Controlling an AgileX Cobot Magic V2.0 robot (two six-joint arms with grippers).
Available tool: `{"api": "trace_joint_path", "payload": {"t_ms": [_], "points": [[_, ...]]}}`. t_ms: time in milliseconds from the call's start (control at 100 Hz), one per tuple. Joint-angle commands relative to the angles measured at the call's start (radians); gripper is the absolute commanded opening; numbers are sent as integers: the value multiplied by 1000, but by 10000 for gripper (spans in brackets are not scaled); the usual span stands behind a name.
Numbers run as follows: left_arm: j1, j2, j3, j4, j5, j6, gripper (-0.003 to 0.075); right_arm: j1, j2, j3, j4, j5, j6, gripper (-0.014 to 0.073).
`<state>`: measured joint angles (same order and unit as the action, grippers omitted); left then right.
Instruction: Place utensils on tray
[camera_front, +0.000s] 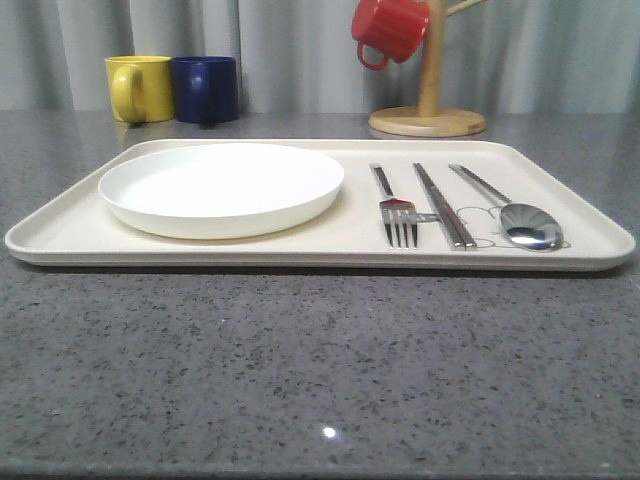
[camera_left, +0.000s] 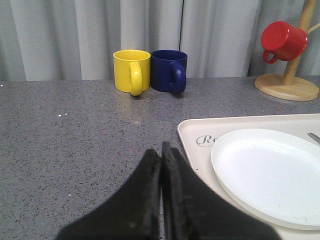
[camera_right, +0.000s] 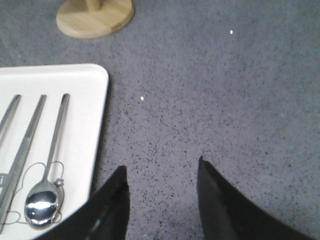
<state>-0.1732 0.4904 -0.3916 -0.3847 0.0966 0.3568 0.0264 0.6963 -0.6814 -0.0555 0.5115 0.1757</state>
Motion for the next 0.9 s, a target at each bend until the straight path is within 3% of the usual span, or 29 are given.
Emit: {"api": "trace_joint_path", "payload": {"t_ms": [0, 240, 890], "points": [[0, 1, -29, -3, -75, -8, -18, -4, -67, 0, -13, -132, -12, 238], [0, 1, -29, -3, -75, -8, -18, -4, -106, 6, -20, -155, -12, -70], [0, 1, -29, -3, -75, -8, -18, -4, -106, 6, -20, -153, -12, -68]]}}
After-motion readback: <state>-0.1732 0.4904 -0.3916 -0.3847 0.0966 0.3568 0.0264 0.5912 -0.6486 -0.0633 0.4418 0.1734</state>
